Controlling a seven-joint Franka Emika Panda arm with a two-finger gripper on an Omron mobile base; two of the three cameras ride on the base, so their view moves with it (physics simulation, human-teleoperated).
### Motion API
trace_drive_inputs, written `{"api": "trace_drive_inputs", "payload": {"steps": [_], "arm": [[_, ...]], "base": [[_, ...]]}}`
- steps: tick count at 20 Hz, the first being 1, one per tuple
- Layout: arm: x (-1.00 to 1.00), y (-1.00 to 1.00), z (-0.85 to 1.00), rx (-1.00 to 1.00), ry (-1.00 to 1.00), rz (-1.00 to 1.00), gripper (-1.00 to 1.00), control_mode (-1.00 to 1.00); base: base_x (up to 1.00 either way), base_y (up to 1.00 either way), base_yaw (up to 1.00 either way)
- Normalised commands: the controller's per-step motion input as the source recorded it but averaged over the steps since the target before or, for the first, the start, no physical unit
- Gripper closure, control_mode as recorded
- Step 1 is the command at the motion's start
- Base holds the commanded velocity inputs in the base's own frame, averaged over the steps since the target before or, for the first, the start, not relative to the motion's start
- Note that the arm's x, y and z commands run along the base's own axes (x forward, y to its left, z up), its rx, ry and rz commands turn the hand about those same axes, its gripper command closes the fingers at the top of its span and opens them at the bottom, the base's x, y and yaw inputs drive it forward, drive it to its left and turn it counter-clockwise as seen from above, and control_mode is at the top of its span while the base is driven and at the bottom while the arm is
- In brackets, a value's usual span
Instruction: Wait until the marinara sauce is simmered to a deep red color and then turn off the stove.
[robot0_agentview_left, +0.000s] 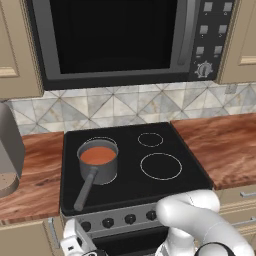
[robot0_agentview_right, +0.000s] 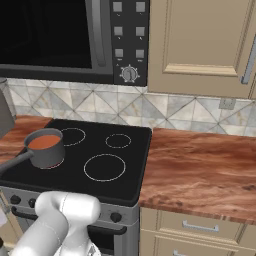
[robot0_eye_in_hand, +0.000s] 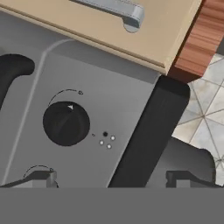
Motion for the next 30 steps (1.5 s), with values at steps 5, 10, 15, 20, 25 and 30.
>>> {"api": "trace_drive_inputs", "payload": {"steps": [5,10,15,20,25,30], "arm": [[0.0,0.0,-0.13,-0.02,-0.03,0.01,-1.0,-1.0],[0.0,0.01,-0.19,-0.03,-0.04,0.0,-1.0,-1.0],[0.04,0.0,-0.14,0.0,-0.04,0.0,-1.0,-1.0],[0.13,0.06,-0.19,0.0,-0.08,0.0,-1.0,-1.0],[0.14,0.06,-0.17,0.0,-0.12,0.0,-1.0,-1.0],[0.12,0.0,-0.14,0.0,-0.09,0.0,-1.0,-1.0]], "base": [[0.0,0.0,0.0],[0.0,0.0,0.0],[0.0,0.0,0.0],[0.0,0.0,0.0],[0.0,0.0,0.0],[0.0,0.0,0.0]]}}
